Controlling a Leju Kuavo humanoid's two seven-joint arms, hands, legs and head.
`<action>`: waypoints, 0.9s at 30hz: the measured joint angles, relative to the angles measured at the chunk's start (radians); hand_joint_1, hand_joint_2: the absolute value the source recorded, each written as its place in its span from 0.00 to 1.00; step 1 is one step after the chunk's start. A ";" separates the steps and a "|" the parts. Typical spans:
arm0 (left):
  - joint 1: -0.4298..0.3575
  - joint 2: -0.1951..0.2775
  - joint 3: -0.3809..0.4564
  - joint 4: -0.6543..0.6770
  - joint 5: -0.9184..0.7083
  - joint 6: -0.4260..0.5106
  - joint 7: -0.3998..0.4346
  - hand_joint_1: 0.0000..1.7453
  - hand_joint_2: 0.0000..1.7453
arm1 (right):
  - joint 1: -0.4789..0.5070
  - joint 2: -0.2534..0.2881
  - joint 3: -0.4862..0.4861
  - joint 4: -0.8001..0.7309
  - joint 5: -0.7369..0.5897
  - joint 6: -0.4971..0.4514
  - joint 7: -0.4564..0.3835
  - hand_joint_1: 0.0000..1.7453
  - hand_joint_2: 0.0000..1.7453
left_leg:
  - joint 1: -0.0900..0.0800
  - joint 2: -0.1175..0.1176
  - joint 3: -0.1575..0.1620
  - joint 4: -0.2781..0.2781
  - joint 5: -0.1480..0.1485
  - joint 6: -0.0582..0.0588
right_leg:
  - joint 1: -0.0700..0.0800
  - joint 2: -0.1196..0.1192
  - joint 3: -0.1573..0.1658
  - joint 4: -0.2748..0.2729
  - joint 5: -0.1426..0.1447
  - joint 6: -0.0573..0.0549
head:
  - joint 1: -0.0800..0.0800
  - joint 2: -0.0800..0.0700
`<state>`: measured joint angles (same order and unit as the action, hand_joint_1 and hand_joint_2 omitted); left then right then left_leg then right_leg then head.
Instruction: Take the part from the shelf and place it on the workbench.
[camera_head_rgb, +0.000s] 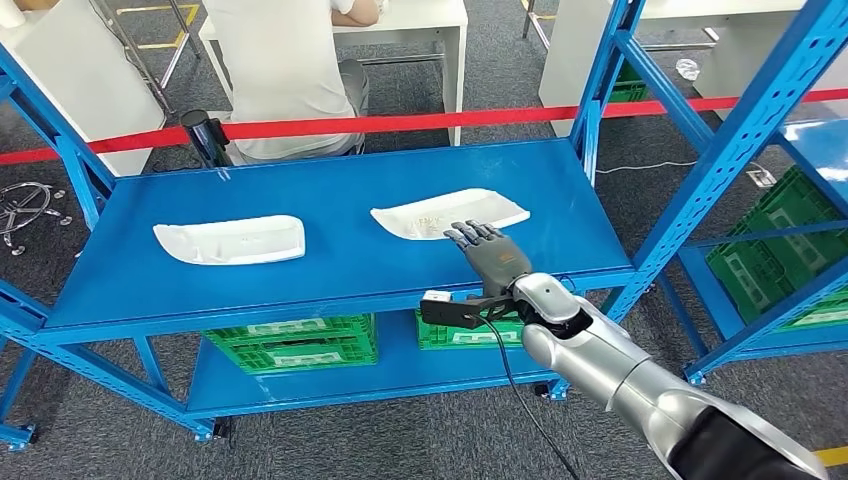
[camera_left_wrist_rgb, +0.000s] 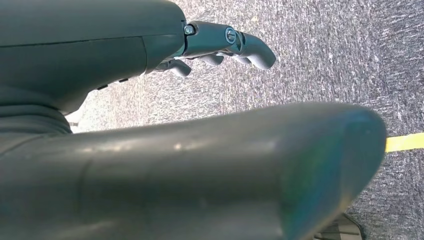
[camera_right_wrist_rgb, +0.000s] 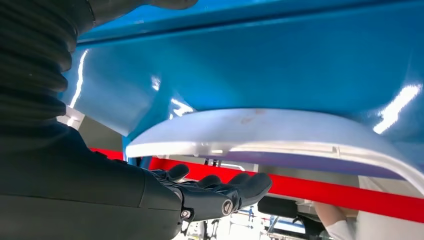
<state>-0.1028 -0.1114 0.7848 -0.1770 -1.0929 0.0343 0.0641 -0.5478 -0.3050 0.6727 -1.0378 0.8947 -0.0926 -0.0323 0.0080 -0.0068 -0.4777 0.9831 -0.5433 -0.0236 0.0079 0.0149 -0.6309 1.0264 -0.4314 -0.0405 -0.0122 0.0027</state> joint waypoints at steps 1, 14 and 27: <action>0.000 0.000 0.001 0.000 0.000 0.000 0.000 0.00 0.00 | 0.003 -0.005 0.000 -0.003 0.002 0.002 0.002 0.00 0.75 | 0.000 0.000 0.000 0.000 0.000 0.000 | 0.000 0.000 0.000 0.000 0.000 0.000 | 0.000 0.000; 0.003 0.000 0.026 0.000 0.015 0.009 -0.015 0.00 0.00 | -0.011 -0.045 -0.012 -0.087 0.035 -0.059 0.025 0.00 0.00 | -0.004 0.001 0.000 0.001 -0.001 0.001 | -0.004 0.000 0.001 -0.001 0.000 0.002 | 0.000 0.000; 0.001 0.002 0.029 0.000 0.009 0.006 -0.013 0.00 0.00 | 0.024 -0.096 -0.096 -0.196 0.037 -0.057 0.041 0.00 0.00 | -0.003 0.007 0.025 -0.037 0.017 0.036 | -0.010 -0.001 -0.009 0.019 0.022 0.023 | 0.002 0.000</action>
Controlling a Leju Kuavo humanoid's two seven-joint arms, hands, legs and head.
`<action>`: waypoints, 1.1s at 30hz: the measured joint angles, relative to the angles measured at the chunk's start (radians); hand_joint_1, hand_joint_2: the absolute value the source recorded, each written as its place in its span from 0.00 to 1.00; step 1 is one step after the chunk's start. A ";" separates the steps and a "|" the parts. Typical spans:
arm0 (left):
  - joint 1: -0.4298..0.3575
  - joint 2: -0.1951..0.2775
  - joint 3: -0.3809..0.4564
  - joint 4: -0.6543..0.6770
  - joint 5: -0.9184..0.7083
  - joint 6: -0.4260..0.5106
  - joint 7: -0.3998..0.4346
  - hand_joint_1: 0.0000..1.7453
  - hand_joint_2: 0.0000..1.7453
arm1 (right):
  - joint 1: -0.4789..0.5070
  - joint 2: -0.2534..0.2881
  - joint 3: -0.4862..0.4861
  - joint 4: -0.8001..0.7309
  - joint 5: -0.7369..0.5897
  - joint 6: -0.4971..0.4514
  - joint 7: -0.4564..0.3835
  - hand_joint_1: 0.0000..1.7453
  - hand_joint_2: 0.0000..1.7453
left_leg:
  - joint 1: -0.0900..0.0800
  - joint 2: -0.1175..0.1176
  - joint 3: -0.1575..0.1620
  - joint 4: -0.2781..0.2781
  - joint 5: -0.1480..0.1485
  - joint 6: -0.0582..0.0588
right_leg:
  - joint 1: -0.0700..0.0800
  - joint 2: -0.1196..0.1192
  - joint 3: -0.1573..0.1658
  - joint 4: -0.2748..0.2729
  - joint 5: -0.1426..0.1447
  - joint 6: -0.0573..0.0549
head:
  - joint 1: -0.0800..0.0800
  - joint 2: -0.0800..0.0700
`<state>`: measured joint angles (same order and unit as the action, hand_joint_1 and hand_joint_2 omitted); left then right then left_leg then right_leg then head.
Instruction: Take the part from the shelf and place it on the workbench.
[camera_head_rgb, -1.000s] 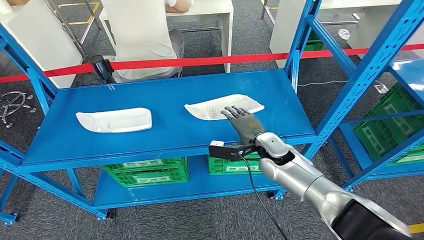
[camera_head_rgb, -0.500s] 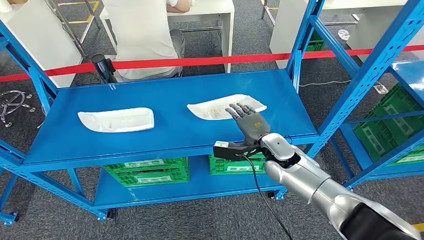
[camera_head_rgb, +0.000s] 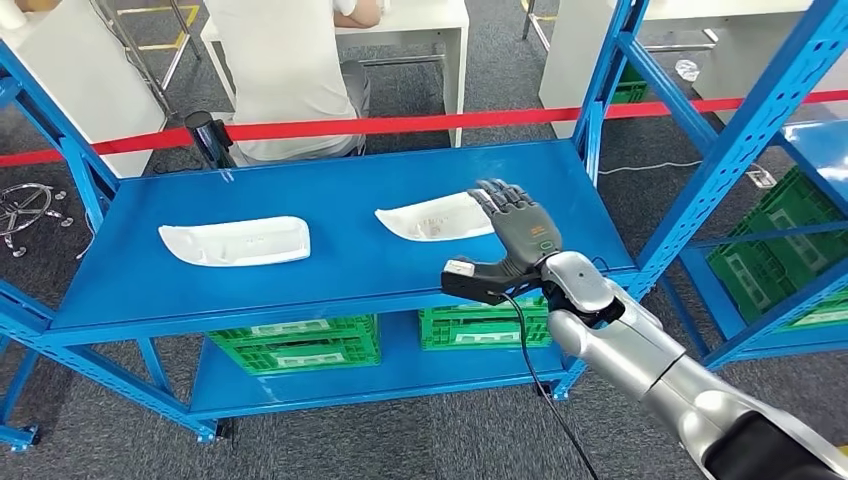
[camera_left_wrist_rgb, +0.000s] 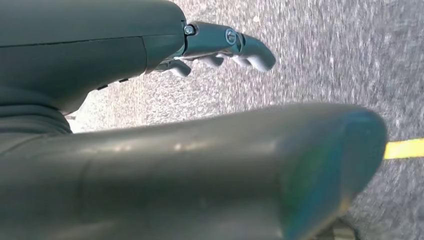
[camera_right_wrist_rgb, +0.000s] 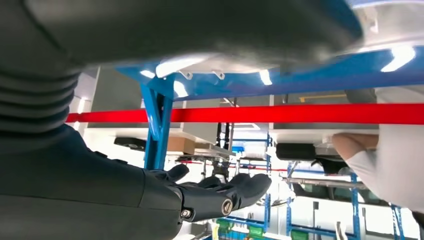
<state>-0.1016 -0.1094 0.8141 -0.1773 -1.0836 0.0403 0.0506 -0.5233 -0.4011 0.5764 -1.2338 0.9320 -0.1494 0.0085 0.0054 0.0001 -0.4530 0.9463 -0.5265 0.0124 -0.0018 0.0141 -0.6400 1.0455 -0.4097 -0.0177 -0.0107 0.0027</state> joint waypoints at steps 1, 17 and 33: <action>-0.001 -0.001 0.000 0.000 0.000 0.000 0.000 0.00 0.00 | 0.005 -0.001 -0.008 -0.004 0.003 0.001 0.001 0.00 0.00 | 0.005 0.002 0.010 -0.011 0.006 0.001 | -0.001 0.000 -0.016 0.024 -0.013 0.005 | 0.000 0.000; -0.009 -0.003 0.001 -0.006 -0.006 0.000 0.000 0.00 0.00 | 0.062 0.016 -0.050 -0.022 0.061 0.029 0.030 0.00 0.00 | 0.064 0.004 -0.042 0.170 -0.082 -0.105 | -0.046 -0.007 -0.025 0.039 -0.056 0.006 | 0.006 0.000; 0.000 -0.002 0.016 -0.005 -0.003 -0.001 0.011 0.00 0.00 | 0.055 0.072 -0.051 -0.010 0.094 0.061 -0.002 0.00 1.00 | -0.018 -0.010 -0.164 0.092 0.068 -0.024 | 0.000 -0.001 0.057 0.004 -0.100 -0.023 | 0.006 0.000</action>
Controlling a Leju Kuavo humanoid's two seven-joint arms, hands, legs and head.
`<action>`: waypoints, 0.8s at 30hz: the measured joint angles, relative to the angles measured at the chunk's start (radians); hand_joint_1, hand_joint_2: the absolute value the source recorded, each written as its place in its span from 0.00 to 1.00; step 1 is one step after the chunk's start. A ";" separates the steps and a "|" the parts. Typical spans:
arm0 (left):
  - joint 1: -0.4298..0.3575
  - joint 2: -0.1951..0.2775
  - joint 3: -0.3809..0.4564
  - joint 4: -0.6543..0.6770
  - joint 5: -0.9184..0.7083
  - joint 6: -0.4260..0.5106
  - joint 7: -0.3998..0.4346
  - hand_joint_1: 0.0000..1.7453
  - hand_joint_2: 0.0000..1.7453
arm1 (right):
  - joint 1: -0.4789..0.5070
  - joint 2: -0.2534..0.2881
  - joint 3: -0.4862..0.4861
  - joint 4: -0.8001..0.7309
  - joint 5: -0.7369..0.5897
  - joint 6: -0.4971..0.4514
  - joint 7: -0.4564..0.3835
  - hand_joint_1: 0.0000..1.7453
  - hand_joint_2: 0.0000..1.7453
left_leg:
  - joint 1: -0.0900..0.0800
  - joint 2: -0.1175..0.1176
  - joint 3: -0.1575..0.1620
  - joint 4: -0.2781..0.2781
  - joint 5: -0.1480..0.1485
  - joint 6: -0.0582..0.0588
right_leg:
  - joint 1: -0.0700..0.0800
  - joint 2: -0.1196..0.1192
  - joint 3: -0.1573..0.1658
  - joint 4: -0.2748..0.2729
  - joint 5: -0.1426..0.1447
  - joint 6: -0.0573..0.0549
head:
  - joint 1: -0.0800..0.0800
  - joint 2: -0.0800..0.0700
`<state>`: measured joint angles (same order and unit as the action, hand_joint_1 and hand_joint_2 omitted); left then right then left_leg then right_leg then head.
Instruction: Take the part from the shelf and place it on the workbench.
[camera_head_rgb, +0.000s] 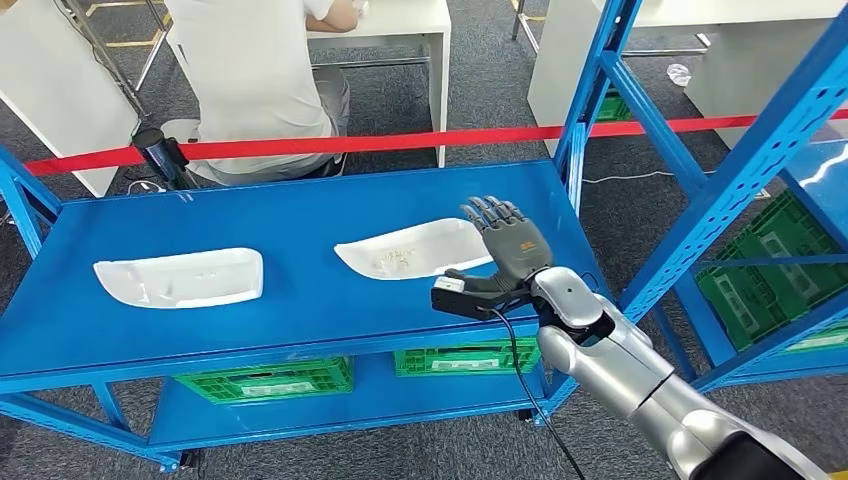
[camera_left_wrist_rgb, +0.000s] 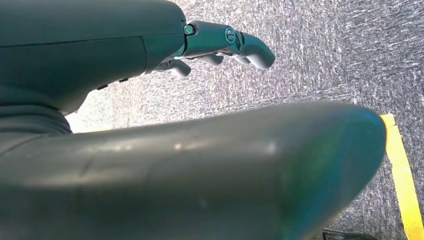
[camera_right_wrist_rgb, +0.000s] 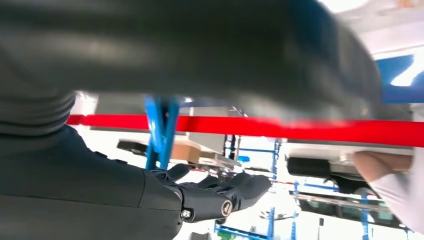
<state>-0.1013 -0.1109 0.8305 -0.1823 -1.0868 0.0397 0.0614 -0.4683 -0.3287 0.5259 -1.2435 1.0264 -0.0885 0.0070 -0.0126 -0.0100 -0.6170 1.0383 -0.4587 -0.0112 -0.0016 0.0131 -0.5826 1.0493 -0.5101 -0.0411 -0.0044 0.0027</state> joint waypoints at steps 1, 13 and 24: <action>0.000 -0.001 0.000 0.000 -0.001 0.000 0.000 0.00 0.00 | -0.006 0.005 0.001 0.005 0.001 0.004 -0.008 0.00 1.00 | 0.000 0.000 0.001 0.000 -0.001 0.002 | 0.000 0.000 0.003 -0.003 0.000 0.000 | 0.000 0.000; -0.004 -0.011 0.009 0.000 -0.003 -0.001 -0.002 0.00 0.00 | -0.100 0.095 0.080 0.205 -0.024 0.022 -0.060 0.00 1.00 | 0.000 0.000 0.005 0.000 -0.001 0.015 | 0.000 -0.002 0.014 -0.017 0.005 0.018 | 0.000 0.000; -0.008 -0.014 0.009 0.000 -0.014 -0.001 0.001 0.00 0.00 | -0.239 0.156 0.125 0.473 -0.056 0.009 -0.077 0.05 1.00 | 0.000 0.001 0.006 0.000 0.000 0.016 | 0.001 -0.001 0.014 -0.017 0.006 0.021 | 0.000 0.000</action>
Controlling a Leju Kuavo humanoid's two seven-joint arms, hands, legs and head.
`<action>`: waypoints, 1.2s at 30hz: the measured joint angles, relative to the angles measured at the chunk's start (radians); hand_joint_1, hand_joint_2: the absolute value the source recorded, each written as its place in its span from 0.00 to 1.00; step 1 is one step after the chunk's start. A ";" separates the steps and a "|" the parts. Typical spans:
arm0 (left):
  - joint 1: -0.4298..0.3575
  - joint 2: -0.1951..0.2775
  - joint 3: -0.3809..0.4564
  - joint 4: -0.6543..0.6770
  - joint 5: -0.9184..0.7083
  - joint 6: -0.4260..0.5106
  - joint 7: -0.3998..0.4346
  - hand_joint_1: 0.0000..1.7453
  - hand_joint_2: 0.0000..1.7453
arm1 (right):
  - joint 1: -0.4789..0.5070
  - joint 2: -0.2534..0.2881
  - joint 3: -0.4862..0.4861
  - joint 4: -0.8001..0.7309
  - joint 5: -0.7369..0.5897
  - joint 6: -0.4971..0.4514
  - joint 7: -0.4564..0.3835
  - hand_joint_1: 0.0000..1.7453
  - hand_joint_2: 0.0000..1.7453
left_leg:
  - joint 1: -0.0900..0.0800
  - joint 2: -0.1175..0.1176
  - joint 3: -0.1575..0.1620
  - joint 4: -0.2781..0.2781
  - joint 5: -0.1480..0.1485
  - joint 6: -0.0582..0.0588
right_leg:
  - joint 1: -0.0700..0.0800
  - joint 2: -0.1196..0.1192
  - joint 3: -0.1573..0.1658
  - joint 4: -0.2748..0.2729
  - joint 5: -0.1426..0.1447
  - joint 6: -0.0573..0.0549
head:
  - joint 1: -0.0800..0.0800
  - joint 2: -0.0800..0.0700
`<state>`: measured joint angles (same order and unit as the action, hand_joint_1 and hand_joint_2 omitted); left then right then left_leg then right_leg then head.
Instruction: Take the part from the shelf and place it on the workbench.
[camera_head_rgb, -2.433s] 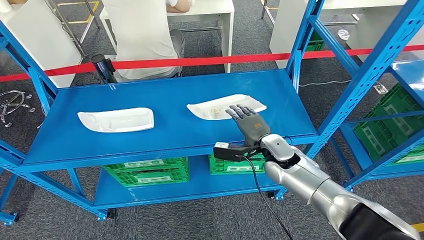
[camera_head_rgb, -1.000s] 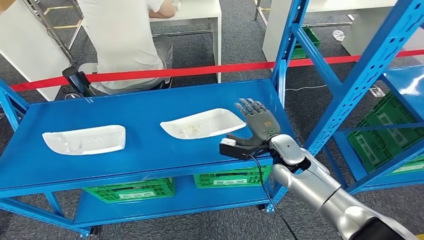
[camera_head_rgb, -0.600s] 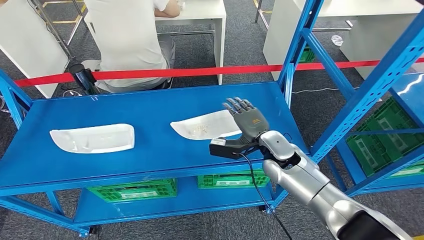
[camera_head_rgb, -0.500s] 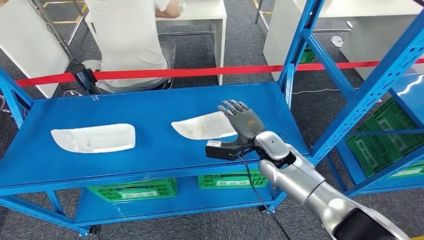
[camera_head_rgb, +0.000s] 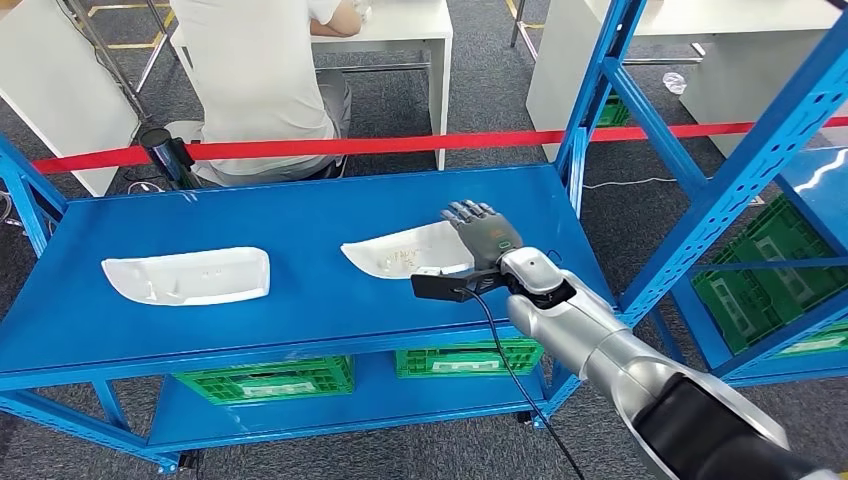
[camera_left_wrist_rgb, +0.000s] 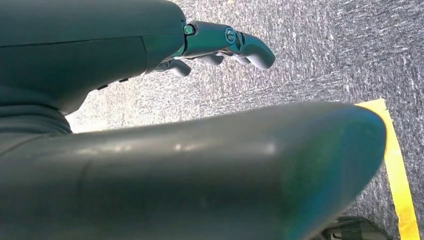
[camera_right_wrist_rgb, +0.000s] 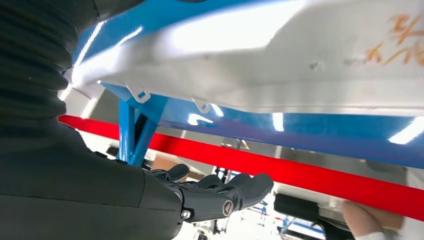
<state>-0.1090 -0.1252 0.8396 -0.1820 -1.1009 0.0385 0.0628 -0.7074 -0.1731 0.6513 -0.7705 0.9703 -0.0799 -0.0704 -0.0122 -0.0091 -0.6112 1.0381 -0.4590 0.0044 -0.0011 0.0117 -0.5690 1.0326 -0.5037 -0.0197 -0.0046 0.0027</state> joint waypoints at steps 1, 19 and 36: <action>-0.001 0.000 0.000 0.000 0.000 0.000 0.000 0.00 0.00 | -0.013 0.007 0.002 0.025 -0.004 -0.003 0.003 0.30 1.00 | 0.000 0.000 0.000 0.000 0.000 0.000 | 0.000 0.000 0.000 0.000 0.000 0.000 | 0.000 0.000; -0.008 -0.004 0.000 0.001 -0.021 -0.006 0.006 0.00 0.00 | -0.077 0.050 0.014 0.220 -0.051 -0.072 0.026 1.00 1.00 | 0.000 0.000 0.000 0.000 0.000 0.000 | 0.000 0.000 0.000 0.000 0.000 0.000 | 0.000 0.000; -0.018 -0.008 0.000 0.001 -0.027 -0.013 0.009 0.00 1.00 | -0.078 0.052 0.014 0.220 -0.053 -0.074 0.027 1.00 1.00 | 0.000 0.000 0.002 0.000 0.000 0.000 | 0.000 0.000 0.002 0.000 0.000 0.000 | 0.000 0.000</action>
<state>-0.1268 -0.1329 0.8396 -0.1812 -1.1284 0.0256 0.0718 -0.7854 -0.1213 0.6657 -0.5507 0.9169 -0.1538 -0.0436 -0.0119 -0.0093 -0.6096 1.0381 -0.4589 0.0043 -0.0012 0.0117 -0.5672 1.0324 -0.5040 -0.0193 -0.0046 0.0027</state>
